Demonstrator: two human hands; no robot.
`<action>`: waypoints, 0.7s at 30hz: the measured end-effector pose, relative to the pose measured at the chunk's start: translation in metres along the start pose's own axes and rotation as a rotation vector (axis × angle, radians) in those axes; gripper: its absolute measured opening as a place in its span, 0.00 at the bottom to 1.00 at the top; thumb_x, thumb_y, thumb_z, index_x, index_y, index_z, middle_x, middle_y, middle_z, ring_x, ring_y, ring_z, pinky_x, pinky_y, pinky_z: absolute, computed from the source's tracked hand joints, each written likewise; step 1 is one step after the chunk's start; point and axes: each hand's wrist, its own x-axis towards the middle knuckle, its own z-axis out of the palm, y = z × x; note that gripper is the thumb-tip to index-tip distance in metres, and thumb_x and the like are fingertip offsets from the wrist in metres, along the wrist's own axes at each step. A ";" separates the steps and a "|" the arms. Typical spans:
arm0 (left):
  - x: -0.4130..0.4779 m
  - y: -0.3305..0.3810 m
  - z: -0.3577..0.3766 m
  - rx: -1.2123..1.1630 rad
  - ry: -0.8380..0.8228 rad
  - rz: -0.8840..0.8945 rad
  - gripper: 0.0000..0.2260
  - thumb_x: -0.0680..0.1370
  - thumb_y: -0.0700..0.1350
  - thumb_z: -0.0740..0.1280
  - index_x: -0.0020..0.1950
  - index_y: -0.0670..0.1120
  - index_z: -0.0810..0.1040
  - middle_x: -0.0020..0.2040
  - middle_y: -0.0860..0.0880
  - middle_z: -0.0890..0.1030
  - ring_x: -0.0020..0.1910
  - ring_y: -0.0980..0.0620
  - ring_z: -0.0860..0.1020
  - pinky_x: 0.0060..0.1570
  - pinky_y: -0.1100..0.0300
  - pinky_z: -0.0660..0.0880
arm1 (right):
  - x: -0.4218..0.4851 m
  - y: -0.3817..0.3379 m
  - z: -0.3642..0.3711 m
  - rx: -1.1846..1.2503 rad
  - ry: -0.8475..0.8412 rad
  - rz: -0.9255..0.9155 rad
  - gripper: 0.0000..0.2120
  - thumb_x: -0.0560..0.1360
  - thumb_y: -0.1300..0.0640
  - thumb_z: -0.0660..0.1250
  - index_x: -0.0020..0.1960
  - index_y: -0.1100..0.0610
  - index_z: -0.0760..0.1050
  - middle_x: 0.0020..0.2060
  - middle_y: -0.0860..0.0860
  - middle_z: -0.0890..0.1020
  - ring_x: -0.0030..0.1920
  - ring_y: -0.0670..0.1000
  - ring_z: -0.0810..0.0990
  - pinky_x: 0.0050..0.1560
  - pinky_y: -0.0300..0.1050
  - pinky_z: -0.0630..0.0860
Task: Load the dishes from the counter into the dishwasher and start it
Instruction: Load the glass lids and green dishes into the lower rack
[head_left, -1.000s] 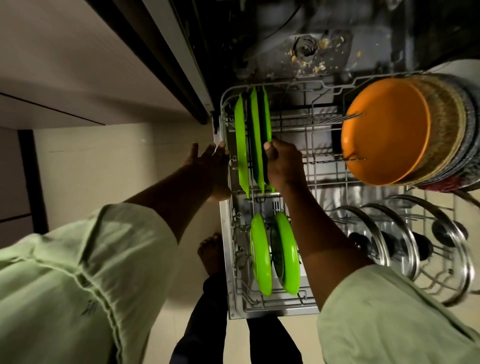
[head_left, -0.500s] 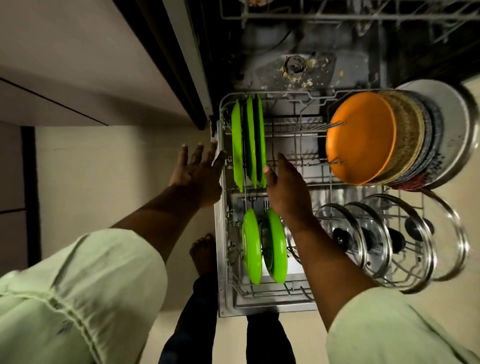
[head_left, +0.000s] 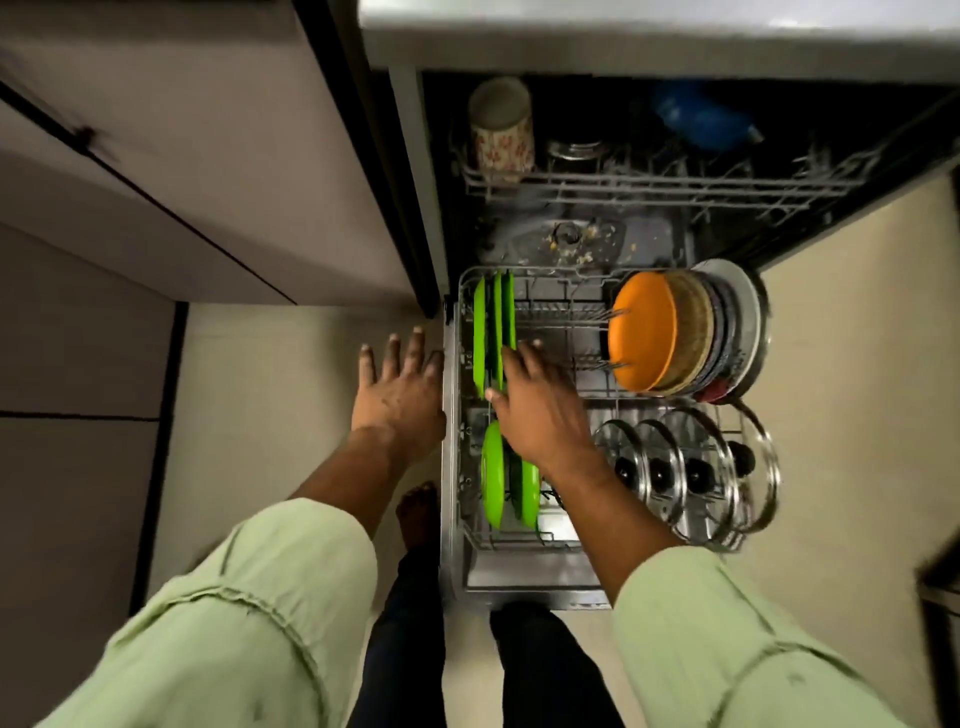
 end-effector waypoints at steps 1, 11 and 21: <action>-0.020 0.004 -0.011 0.000 0.019 -0.011 0.35 0.81 0.52 0.59 0.82 0.48 0.44 0.81 0.44 0.37 0.79 0.40 0.39 0.76 0.38 0.40 | -0.014 -0.007 -0.015 0.001 0.007 -0.015 0.29 0.82 0.46 0.56 0.79 0.56 0.54 0.78 0.56 0.56 0.78 0.57 0.51 0.75 0.55 0.56; -0.189 0.003 -0.104 -0.089 0.200 -0.206 0.34 0.83 0.54 0.57 0.82 0.48 0.41 0.81 0.44 0.37 0.80 0.41 0.39 0.76 0.39 0.39 | -0.115 -0.081 -0.114 -0.035 0.148 -0.290 0.31 0.82 0.46 0.56 0.80 0.57 0.50 0.79 0.55 0.53 0.79 0.54 0.47 0.77 0.51 0.45; -0.292 -0.053 -0.156 -0.162 0.505 -0.439 0.33 0.81 0.50 0.57 0.82 0.48 0.43 0.81 0.44 0.39 0.80 0.41 0.39 0.76 0.38 0.41 | -0.135 -0.174 -0.183 -0.108 0.349 -0.613 0.30 0.77 0.49 0.67 0.74 0.61 0.66 0.73 0.61 0.68 0.76 0.61 0.62 0.74 0.58 0.58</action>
